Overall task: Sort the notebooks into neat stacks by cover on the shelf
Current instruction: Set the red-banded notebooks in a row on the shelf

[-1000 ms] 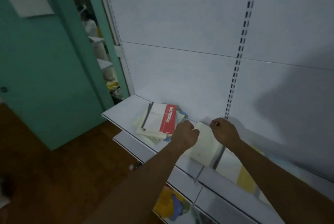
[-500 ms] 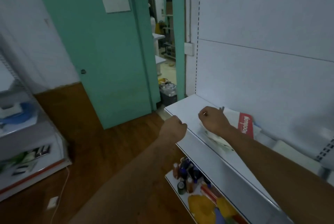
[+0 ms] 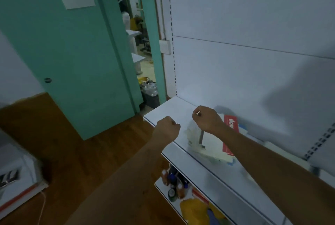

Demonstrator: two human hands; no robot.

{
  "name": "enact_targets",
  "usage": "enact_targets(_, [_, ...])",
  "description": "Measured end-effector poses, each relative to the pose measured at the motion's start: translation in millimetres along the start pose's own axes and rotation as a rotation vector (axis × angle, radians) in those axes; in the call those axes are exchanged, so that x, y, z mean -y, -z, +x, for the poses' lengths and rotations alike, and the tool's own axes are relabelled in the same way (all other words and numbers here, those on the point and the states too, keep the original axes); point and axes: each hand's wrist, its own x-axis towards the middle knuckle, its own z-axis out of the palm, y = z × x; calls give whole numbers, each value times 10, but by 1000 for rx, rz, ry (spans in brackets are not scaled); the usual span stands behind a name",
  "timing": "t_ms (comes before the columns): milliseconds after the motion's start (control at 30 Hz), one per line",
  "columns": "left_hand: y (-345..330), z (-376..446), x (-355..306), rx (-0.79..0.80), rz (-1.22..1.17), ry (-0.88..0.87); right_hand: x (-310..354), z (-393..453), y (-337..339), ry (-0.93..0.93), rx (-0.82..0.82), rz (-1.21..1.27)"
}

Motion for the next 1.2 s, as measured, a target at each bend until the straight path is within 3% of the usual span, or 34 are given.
enact_targets(233, [-637, 325, -506, 172, 34, -135, -983, -55, 331, -269, -101, -23])
enact_targets(433, [-1007, 667, -661, 258, 114, -206, -1419, -168, 439, -530, -120, -35])
enact_targets(633, [-1108, 931, -727, 314, 127, -247, -1365, -229, 179, -639, -54, 62])
enact_targets(800, [-1167, 1006, -713, 396, 95, -307, -1201, -242, 19, -739, -138, 142])
enact_targets(933, [-1191, 1013, -636, 461, 32, -250, -1133, -356, -79, -811, -183, 203])
enact_targets(1200, [-1145, 913, -557, 542, -160, -175, -952, -599, -225, -900, -407, 713])
